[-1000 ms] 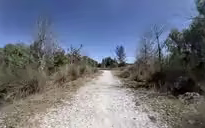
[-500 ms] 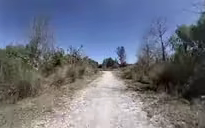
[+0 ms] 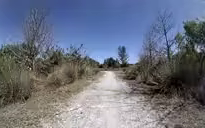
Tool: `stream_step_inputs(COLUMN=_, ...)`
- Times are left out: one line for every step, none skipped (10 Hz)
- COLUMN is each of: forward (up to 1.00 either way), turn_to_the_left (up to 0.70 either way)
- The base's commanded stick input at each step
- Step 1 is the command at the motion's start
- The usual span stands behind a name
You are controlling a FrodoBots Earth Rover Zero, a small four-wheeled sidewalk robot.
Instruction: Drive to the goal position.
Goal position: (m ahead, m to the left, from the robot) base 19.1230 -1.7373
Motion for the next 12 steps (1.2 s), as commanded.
stream_step_inputs(forward=0.7, turn_to_the_left=0.0)
stream_step_inputs(forward=0.7, turn_to_the_left=0.0)
stream_step_inputs(forward=0.7, turn_to_the_left=0.0)
stream_step_inputs(forward=0.7, turn_to_the_left=0.0)
stream_step_inputs(forward=0.7, turn_to_the_left=0.0)
stream_step_inputs(forward=0.7, turn_to_the_left=0.0)
stream_step_inputs(forward=0.7, turn_to_the_left=0.0)
stream_step_inputs(forward=0.7, turn_to_the_left=0.0)
stream_step_inputs(forward=0.7, turn_to_the_left=0.0)
stream_step_inputs(forward=0.7, turn_to_the_left=0.0)
stream_step_inputs(forward=0.7, turn_to_the_left=0.0)
stream_step_inputs(forward=0.7, turn_to_the_left=0.0)
